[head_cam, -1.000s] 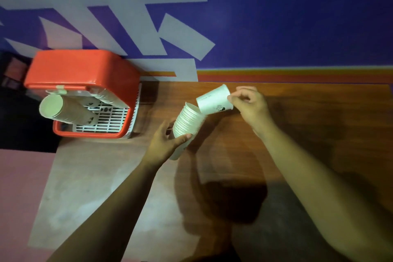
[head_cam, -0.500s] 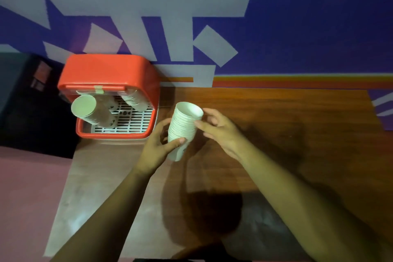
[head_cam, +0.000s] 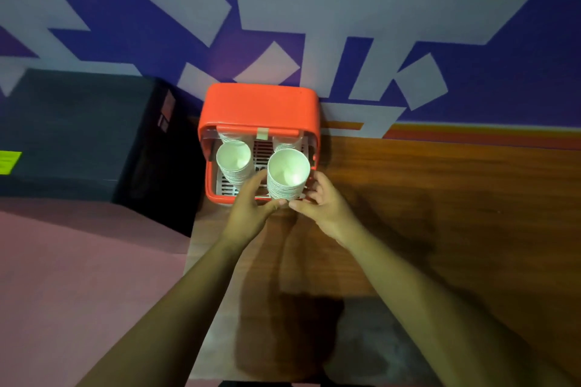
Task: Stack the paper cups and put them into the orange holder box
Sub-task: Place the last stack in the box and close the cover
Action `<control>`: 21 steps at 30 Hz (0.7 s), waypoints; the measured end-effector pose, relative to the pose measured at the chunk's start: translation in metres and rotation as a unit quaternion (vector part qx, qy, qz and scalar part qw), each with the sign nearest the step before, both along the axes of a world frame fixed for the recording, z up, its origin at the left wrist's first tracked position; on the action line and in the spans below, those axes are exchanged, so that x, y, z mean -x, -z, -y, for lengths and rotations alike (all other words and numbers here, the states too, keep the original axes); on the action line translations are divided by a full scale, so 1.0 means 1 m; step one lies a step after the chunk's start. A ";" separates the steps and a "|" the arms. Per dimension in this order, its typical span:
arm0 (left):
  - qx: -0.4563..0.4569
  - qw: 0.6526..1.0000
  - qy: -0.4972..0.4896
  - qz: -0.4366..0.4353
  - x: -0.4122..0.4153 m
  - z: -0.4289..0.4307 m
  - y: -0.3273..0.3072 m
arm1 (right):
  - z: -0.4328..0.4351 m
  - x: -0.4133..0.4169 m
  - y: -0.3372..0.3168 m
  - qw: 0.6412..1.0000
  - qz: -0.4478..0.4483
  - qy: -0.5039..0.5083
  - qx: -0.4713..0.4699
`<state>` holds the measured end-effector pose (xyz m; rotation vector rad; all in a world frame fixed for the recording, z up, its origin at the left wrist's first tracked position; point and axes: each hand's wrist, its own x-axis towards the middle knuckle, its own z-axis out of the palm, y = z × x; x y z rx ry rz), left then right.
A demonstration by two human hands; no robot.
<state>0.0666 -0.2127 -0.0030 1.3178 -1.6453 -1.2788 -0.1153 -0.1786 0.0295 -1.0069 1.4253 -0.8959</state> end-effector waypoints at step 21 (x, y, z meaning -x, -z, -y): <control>-0.145 0.981 -0.114 0.057 -0.054 0.025 0.043 | 0.053 -0.027 0.076 0.983 -0.165 0.076 0.001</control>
